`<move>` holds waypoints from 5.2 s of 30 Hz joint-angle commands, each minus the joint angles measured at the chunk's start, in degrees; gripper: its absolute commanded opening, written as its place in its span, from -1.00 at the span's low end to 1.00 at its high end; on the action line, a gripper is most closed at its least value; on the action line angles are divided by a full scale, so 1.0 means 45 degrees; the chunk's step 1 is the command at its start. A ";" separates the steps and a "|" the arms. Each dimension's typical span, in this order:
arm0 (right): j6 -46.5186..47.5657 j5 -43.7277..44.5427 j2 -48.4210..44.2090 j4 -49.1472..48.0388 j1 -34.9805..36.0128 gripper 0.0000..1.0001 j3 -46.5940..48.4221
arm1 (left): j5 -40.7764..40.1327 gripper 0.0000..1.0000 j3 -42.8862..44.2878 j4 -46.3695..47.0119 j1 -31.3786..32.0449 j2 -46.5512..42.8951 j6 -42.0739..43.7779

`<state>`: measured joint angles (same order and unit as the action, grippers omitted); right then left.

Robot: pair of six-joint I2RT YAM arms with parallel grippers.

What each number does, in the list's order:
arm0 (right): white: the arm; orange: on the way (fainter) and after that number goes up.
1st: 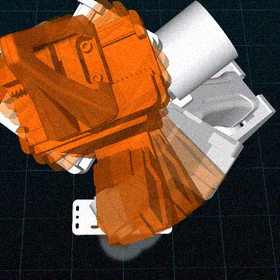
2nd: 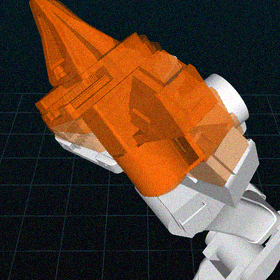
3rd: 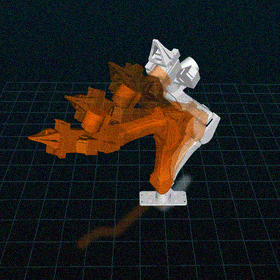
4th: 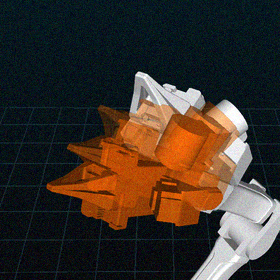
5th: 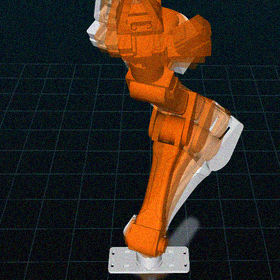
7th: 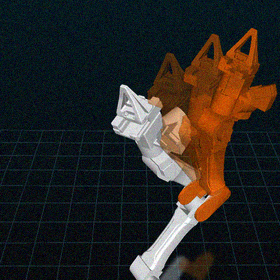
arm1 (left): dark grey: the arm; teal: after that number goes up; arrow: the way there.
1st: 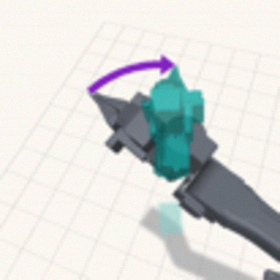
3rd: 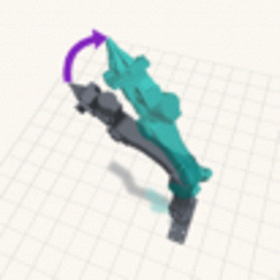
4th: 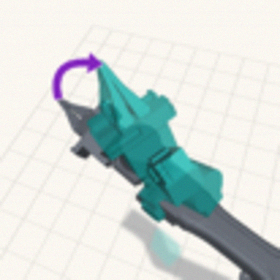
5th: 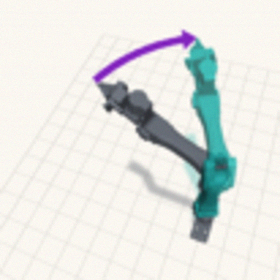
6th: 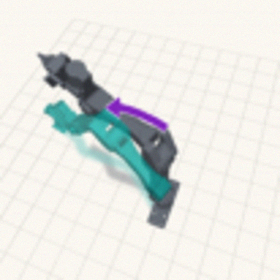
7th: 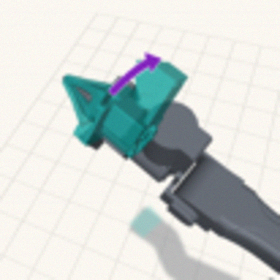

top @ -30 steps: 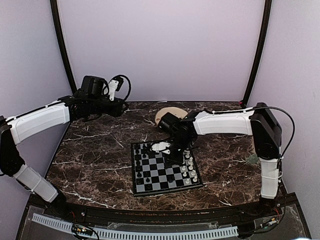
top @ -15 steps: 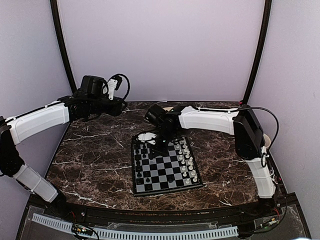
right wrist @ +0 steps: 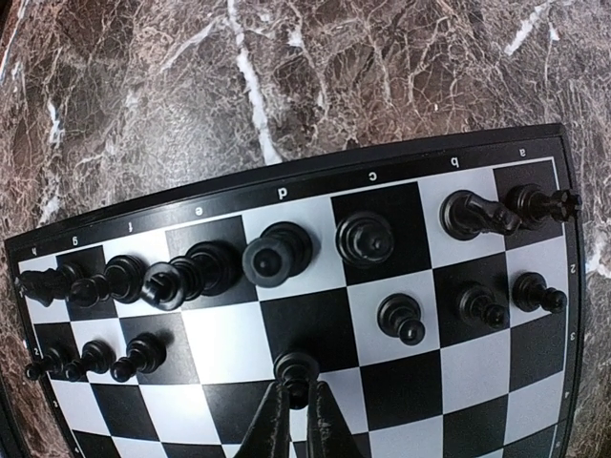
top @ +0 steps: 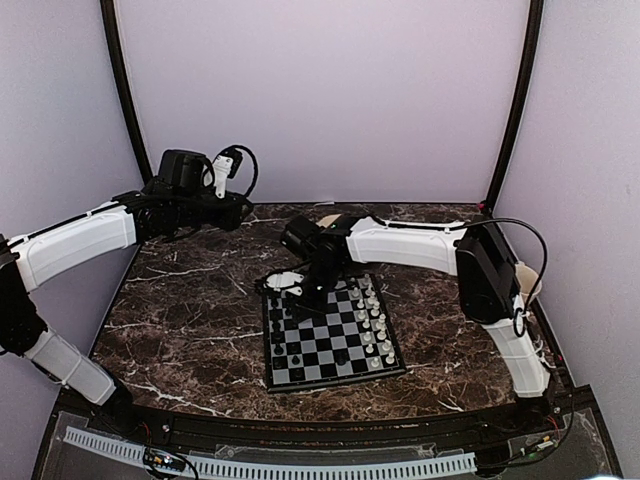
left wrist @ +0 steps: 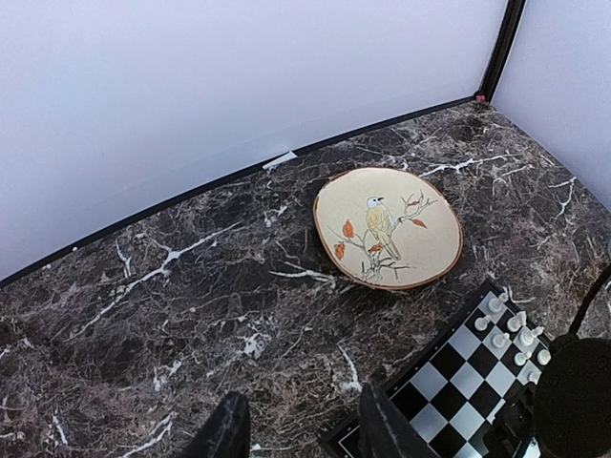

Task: Set up the chess pieces on the board
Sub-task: Place the pawn at e7, then pick up the pawn from the chessboard, then place the pawn at d7.

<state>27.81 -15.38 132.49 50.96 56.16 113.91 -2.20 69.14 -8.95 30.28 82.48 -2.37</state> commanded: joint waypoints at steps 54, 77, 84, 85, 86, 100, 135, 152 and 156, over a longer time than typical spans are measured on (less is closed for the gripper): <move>0.1276 0.0216 -0.5179 -0.0750 0.0289 -0.43 -0.7223 | 0.0454 -0.17 -0.0072 -0.0009 0.0013 0.0168 0.0069; 0.1533 0.0375 -0.4509 -0.0370 0.0626 -0.59 -0.7168 | 0.0577 -0.17 -0.0034 -0.0060 0.0026 0.0163 0.0089; 0.1453 0.0526 -0.4444 -0.0347 0.0625 -0.77 -0.7079 | 0.0668 -0.17 -0.0027 -0.0109 0.0027 0.0236 0.0044; 0.1453 0.0609 -0.4403 -0.0348 0.0625 -0.78 -0.7079 | 0.0681 -0.17 -0.0006 -0.0104 0.0028 0.0254 0.0039; 0.1429 0.0708 -0.4393 -0.0358 0.0625 -0.80 -0.7072 | 0.0698 -0.17 -0.0006 -0.0111 0.0023 0.0264 0.0039; 0.1077 0.1954 -0.3716 -0.0858 0.0550 -0.89 -0.5919 | 0.0762 -0.17 0.0010 -0.0144 0.0013 0.0265 0.0030; 0.0790 0.0000 -0.0412 0.0040 0.0893 -0.88 -0.0450 | 0.0823 -0.15 0.0063 -0.0190 0.0027 0.0200 0.0058; 0.0532 0.0356 0.0029 -0.0307 0.0996 -0.84 -0.0156 | 0.0878 -0.15 0.0084 -0.0224 0.0028 0.0187 0.0077; 0.0495 0.0255 0.0063 -0.0326 0.0996 -0.82 -0.0157 | 0.0880 -0.15 0.0083 -0.0225 0.0026 0.0207 0.0078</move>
<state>30.81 -13.96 131.48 50.37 60.07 111.85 1.26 69.14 -9.10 30.28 83.83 -2.15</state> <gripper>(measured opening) 0.086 0.422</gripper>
